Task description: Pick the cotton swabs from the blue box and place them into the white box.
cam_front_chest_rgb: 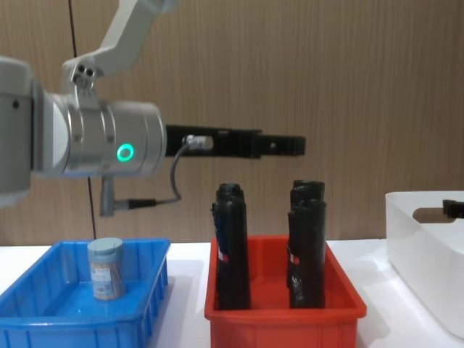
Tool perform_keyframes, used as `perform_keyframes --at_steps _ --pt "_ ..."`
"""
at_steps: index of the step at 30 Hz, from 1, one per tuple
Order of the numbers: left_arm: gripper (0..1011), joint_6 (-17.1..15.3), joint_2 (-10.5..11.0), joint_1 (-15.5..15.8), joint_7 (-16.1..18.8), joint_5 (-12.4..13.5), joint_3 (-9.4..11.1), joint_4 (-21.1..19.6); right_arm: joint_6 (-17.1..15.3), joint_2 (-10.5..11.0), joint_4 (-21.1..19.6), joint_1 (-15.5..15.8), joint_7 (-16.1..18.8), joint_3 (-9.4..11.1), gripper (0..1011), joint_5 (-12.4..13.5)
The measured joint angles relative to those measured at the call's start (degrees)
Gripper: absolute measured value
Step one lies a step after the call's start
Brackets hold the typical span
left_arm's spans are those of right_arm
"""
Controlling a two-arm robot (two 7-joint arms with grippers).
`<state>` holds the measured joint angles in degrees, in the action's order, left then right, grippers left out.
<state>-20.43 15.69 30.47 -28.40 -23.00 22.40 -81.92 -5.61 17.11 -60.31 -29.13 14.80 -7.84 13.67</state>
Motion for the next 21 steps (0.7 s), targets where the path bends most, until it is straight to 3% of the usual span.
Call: perform_keyframes --at_steps 21 --pt "1004 10.99 3.47 -9.43 15.50 6.42 2.07 -6.31 1.34 0.83 -15.31 11.19 -4.15 -1.94 1002 1.01"
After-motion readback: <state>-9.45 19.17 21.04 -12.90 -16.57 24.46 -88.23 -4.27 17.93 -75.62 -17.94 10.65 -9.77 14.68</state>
